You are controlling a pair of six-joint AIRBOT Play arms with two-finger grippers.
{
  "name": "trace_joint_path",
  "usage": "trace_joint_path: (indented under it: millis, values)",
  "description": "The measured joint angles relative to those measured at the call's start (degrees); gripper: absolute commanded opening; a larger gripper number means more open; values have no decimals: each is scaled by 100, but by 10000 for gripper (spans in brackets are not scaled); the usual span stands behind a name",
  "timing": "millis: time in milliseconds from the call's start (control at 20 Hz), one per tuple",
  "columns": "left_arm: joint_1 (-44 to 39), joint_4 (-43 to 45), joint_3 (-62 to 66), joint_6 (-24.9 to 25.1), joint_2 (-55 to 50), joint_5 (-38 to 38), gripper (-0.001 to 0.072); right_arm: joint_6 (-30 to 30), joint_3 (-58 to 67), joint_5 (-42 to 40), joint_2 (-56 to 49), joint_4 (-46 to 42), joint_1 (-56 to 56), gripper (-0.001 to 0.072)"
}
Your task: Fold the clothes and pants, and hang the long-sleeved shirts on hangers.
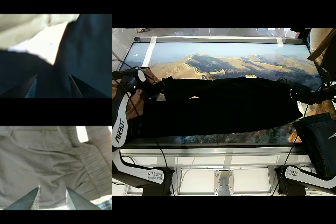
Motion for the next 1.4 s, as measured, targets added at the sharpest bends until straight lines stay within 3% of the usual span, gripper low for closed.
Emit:
trace_joint_path:
  millis: [100,500,550,600,700,750,800,850,950,1000,1100,1150,1200,1250,1300,1400]
  values:
    - [11,-44,-332,-52,188,-127,341,0,0,59,0,-2,0,343]
    - [669,793,-1878,-332,2426,-553,339,-199,-378,715,396,-369,-798,351]
    - [820,835,-2159,-385,2776,-610,295,-225,-623,706,540,-313,-1016,352]
    - [973,861,-2500,-466,3161,-680,188,-264,-935,636,715,-212,-1237,351]
    - [1198,885,-3165,-533,3904,-761,182,-348,-1561,476,1054,24,-1528,352]
    - [1290,883,-3488,-590,4275,-793,285,-376,-1812,407,1202,94,-1602,352]
    - [1377,894,-3751,-612,4581,-776,499,-396,-2022,306,1342,173,-1646,351]
    - [1475,901,-3978,-638,4835,-710,570,-409,-2170,249,1449,243,-1655,351]
    - [1753,920,-4301,-791,5145,-483,569,-455,-2356,186,1622,437,-1626,351]
    - [1923,929,-4395,-988,5195,-415,512,-476,-2409,188,1670,509,-1604,351]
    - [2371,863,-4511,-1762,5239,-299,98,-516,-2470,280,1733,664,-1552,350]
    - [2621,697,-4546,-2157,5248,-262,83,-533,-2492,400,1755,721,-1539,350]
    - [2911,400,-4572,-2387,5254,-192,99,-553,-2509,535,1768,767,-1526,350]
    - [3206,39,-4594,-2400,5257,-138,174,-577,-2520,590,1779,798,-1513,350]
    - [3486,-256,-4605,-2177,5261,-116,290,-592,-2524,651,1790,844,-1510,351]
    - [4118,-603,-4623,-1311,5246,-236,333,-616,-2535,750,1797,863,-1502,351]
